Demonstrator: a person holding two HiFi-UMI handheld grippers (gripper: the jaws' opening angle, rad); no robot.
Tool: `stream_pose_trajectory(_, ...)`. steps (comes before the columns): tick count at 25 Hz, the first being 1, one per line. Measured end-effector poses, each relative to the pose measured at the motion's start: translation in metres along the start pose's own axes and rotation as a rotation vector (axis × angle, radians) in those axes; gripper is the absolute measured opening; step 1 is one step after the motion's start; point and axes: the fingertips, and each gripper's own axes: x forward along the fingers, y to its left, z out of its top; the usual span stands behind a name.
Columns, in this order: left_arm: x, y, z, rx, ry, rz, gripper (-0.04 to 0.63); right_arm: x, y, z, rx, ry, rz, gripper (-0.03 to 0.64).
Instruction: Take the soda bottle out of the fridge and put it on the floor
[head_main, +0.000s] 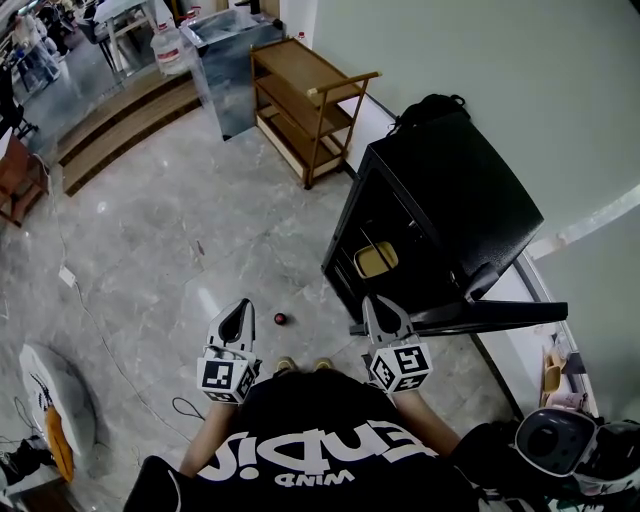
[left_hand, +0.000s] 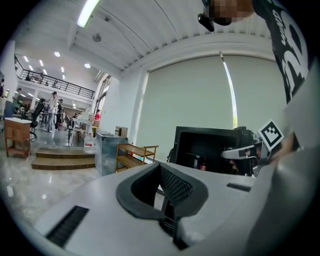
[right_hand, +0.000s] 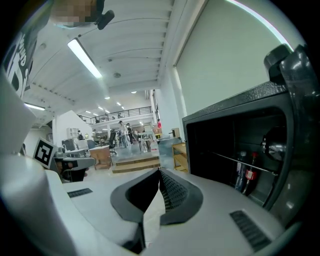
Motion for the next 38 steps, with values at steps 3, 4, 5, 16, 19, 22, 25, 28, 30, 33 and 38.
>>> stream_pose_trajectory(3,0.000,0.000,-0.002,0.003,0.006,0.009,0.008,0.001,-0.001,0.002,-0.001,-0.005,0.005,0.023)
stream_pose_trajectory(4,0.000,0.000,-0.003,-0.004,0.007,0.011,0.008,0.001,-0.002,0.003,0.000,-0.005,0.007,0.023)
stream_pose_trajectory(5,-0.001,0.000,-0.003,-0.015,0.007,0.014,0.008,0.001,-0.002,0.003,0.002,-0.006,0.010,0.023)
stream_pose_trajectory(16,-0.009,-0.002,-0.006,-0.039,0.017,0.027,0.008,0.001,0.009,0.000,-0.012,-0.008,0.025,0.023)
stream_pose_trajectory(19,-0.011,-0.003,-0.004,-0.026,0.017,0.033,0.008,0.000,0.011,-0.001,-0.010,-0.008,0.029,0.023)
stream_pose_trajectory(22,-0.013,-0.003,-0.003,-0.013,0.012,0.039,0.008,0.000,0.014,-0.001,-0.013,-0.010,0.032,0.023)
stream_pose_trajectory(25,-0.013,-0.003,-0.003,-0.005,0.005,0.044,0.008,0.002,0.017,-0.002,-0.017,-0.015,0.036,0.023)
stream_pose_trajectory(28,-0.012,0.000,-0.001,-0.007,0.001,0.047,0.008,0.003,0.021,-0.003,-0.020,-0.015,0.038,0.023)
stream_pose_trajectory(30,-0.012,0.001,-0.001,-0.010,0.000,0.048,0.008,0.003,0.024,-0.004,-0.020,-0.013,0.039,0.023)
stream_pose_trajectory(33,-0.011,-0.001,-0.001,-0.012,0.000,0.045,0.008,0.001,0.024,-0.005,-0.018,-0.009,0.036,0.023)
stream_pose_trajectory(38,-0.009,-0.001,-0.004,-0.017,0.008,0.040,0.008,0.000,0.023,-0.007,-0.015,0.001,0.028,0.023)
